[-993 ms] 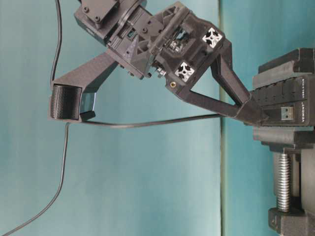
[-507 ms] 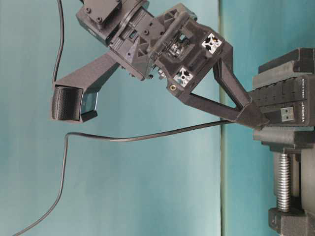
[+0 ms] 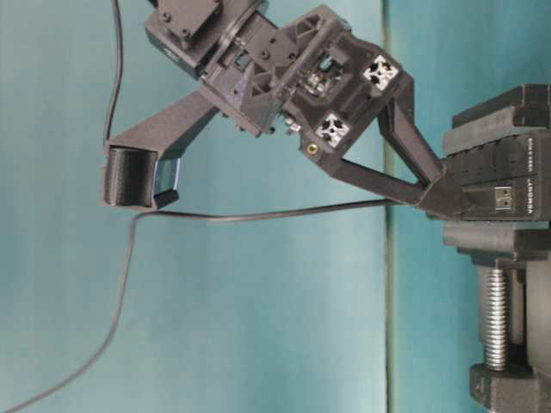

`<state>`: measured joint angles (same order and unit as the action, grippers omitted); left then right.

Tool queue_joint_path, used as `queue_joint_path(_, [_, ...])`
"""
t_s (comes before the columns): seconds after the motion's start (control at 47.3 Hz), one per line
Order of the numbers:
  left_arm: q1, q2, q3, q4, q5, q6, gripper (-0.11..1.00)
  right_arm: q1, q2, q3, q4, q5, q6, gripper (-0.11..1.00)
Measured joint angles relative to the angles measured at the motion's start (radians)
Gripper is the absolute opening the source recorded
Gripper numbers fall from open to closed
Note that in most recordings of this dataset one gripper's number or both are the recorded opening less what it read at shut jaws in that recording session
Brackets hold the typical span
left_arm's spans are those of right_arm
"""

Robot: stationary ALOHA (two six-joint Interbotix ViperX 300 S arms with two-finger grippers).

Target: Insert the USB into the front port of the fixed hub.

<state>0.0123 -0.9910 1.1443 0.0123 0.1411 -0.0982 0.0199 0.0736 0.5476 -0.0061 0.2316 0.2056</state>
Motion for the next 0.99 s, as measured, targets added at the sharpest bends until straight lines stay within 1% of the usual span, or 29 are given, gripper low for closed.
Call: queue_joint_path(0.993, [0.000, -0.003, 0.006, -0.002, 0.002, -0.002, 0.00, 0.018, 0.006, 0.002, 0.008, -0.003, 0.014, 0.05])
